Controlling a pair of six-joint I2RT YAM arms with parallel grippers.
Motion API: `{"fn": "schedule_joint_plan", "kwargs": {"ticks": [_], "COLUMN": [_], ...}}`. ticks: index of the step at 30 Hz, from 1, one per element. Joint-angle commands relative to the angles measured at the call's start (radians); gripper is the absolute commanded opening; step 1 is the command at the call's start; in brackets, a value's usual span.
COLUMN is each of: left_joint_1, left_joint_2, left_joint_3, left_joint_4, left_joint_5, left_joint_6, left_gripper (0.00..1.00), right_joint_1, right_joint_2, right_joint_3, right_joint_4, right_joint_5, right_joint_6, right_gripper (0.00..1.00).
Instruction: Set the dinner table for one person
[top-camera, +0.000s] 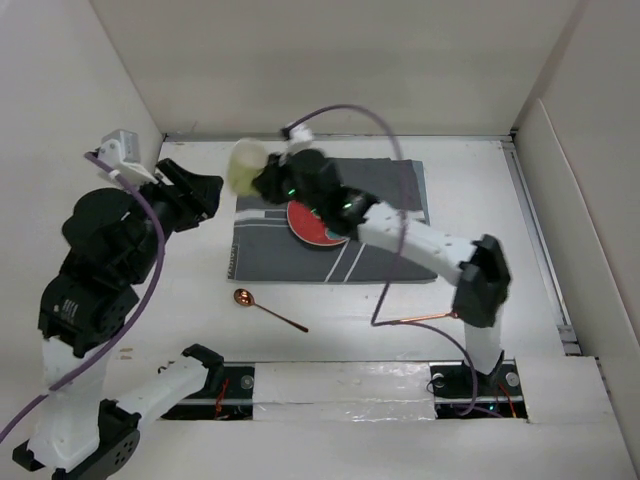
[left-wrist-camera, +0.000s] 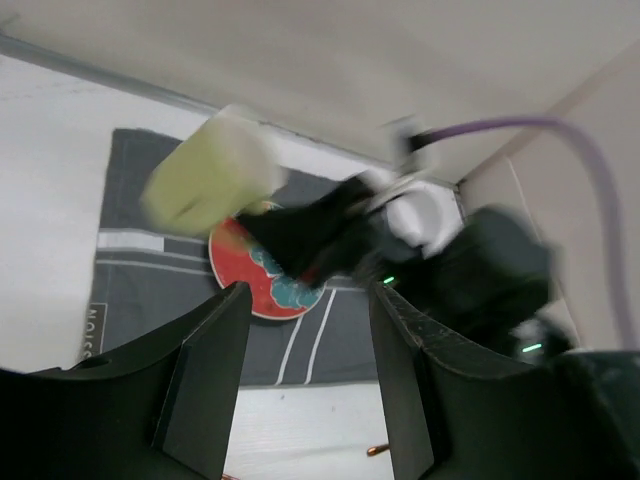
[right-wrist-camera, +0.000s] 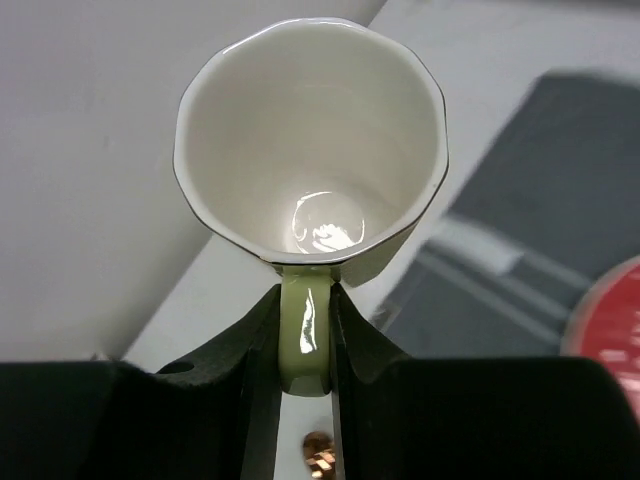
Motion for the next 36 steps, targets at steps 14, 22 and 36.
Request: {"fn": "schedule_joint_plan", "kwargs": {"ticks": [14, 22, 36], "left_joint_1": [0.000, 0.000, 0.000], "left_joint_2": [0.102, 0.114, 0.180], "left_joint_3": [-0.416, -0.491, -0.494], "left_joint_4": [0.440, 0.477, 0.479], "left_joint_5": [0.235, 0.235, 0.232], "left_joint_6": [0.001, 0.033, 0.064], "left_gripper": [0.45, 0.45, 0.45], "right_joint_1": [-0.707, -0.731, -0.692], "right_joint_2": [-0.260, -0.134, -0.005], "right_joint_3": [-0.230, -0.198, -0.192], "right_joint_4": [0.040, 0.042, 0.043], "right_joint_5": [0.041, 0.026, 0.066], "right_joint_6": [-0.104, -0.127, -0.163], "right_gripper": [0.00, 0.00, 0.00]}}
